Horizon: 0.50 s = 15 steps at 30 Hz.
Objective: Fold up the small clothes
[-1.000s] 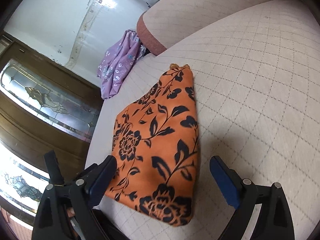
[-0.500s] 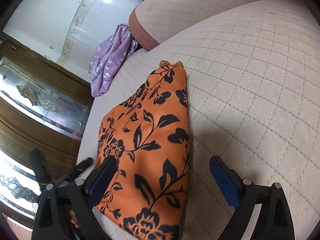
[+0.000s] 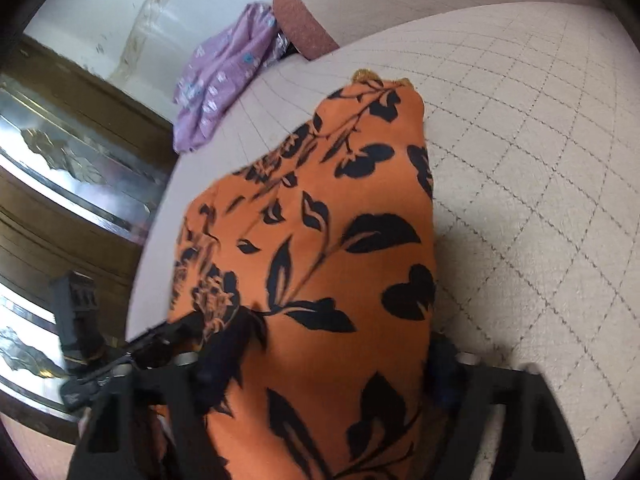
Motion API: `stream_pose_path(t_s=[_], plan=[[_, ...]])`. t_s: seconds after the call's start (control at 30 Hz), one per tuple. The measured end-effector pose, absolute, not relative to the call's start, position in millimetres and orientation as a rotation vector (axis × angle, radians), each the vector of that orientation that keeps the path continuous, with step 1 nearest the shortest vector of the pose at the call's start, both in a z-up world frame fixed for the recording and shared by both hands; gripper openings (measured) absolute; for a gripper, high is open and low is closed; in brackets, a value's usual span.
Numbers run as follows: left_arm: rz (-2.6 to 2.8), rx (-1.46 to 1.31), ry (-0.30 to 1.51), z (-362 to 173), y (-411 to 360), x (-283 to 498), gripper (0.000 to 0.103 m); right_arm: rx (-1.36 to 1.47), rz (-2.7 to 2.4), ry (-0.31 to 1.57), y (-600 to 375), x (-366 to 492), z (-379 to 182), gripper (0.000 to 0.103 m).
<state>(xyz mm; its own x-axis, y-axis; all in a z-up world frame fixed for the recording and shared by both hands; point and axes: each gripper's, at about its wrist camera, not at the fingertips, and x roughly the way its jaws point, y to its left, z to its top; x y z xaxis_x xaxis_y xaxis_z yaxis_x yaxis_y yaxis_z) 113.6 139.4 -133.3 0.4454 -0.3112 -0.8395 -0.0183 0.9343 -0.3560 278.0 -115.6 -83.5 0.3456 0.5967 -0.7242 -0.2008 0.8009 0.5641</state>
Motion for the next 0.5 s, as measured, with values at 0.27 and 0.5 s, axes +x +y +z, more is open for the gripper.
stream_pose_path(t_s=[0.27,0.5], plan=[[-0.19,-0.297,1.06,-111,123,107,0.037,0.326,0.552,1.049,-108,269,-51,0.04],[-0.267,-0.263,0.929,-57,83,102,0.035,0.3,0.581,0.913,-130,251,10,0.039]])
